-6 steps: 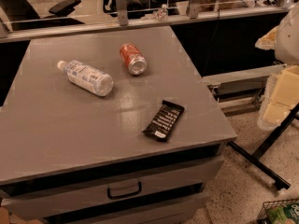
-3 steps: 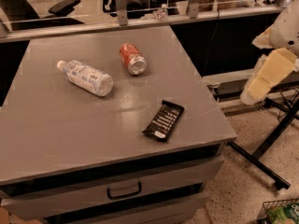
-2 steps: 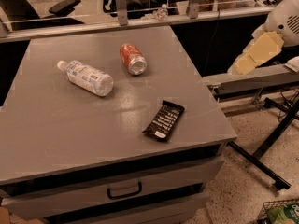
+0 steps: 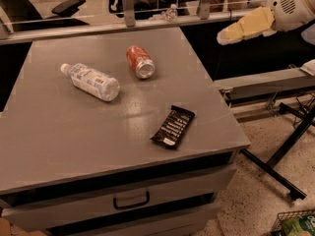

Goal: Place coke can upright

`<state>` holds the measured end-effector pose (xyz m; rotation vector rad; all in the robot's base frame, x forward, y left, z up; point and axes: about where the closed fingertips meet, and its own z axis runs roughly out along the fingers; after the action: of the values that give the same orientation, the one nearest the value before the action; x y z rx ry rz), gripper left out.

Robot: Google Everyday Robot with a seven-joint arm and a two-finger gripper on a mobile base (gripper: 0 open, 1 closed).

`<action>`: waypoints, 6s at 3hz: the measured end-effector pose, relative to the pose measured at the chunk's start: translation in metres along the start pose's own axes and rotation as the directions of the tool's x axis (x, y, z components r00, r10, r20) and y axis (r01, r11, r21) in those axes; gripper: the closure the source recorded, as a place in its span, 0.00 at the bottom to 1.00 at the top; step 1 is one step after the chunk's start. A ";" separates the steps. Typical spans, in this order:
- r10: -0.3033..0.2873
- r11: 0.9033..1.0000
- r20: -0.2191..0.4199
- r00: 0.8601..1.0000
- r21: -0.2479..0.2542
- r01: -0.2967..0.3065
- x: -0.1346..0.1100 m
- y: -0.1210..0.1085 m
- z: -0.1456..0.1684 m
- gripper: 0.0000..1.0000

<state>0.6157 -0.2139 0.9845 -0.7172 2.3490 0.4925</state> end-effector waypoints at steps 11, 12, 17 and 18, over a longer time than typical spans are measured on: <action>0.094 0.992 -0.213 0.973 0.102 -0.073 -0.116 0.076 0.217 0.00; 0.090 0.990 -0.272 0.958 0.133 -0.055 -0.116 0.079 0.236 0.00; 0.090 0.992 -0.434 0.897 0.119 -0.042 -0.105 0.085 0.287 0.37; 0.072 0.995 -0.431 0.900 0.095 -0.034 -0.107 0.087 0.287 0.60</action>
Offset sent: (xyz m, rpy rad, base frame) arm 0.0139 0.0229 0.0100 0.0860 0.0115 -0.0119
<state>0.7646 0.0383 0.8586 -0.7878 2.7934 0.2696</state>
